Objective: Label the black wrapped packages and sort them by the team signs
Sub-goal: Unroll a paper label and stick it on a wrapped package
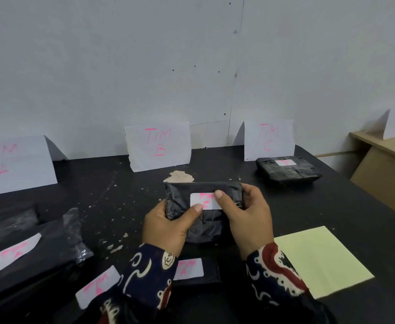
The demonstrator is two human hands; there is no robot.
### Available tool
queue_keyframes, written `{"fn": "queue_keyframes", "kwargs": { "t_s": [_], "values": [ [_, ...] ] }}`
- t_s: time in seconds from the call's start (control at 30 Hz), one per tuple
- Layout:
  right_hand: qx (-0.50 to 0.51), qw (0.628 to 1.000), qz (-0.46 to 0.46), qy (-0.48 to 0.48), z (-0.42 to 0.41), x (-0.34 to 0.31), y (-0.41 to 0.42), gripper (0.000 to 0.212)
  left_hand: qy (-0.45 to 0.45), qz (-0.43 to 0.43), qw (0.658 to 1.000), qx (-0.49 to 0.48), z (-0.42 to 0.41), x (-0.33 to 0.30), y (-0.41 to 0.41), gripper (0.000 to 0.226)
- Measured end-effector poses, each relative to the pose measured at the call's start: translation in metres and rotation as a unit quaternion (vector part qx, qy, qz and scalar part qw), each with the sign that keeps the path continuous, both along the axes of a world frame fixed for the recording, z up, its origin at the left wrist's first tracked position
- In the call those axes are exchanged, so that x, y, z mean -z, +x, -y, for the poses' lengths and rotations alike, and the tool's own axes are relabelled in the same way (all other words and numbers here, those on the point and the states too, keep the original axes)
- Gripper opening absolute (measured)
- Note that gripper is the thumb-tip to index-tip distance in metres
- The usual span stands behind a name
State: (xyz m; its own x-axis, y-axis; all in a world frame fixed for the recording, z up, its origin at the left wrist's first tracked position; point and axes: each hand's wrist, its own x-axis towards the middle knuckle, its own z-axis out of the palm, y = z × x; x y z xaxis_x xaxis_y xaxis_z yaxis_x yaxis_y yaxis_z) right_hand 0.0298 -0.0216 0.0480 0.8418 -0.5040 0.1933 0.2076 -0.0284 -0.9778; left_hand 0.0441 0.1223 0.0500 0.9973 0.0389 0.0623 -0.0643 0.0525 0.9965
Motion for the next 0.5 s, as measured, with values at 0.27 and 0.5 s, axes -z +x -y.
{"fn": "queue_keyframes", "kwargs": {
  "t_s": [0.27,0.5],
  "values": [
    [-0.037,0.997,-0.028,0.064,0.007,0.002,0.0,0.012,-0.004,-0.006,1.0,0.005,0.001,0.002,0.002,0.011],
    [-0.134,0.989,-0.02,0.062,0.01,-0.003,-0.009,0.035,-0.057,-0.058,0.997,0.007,-0.002,0.004,0.005,0.012]
  ]
}}
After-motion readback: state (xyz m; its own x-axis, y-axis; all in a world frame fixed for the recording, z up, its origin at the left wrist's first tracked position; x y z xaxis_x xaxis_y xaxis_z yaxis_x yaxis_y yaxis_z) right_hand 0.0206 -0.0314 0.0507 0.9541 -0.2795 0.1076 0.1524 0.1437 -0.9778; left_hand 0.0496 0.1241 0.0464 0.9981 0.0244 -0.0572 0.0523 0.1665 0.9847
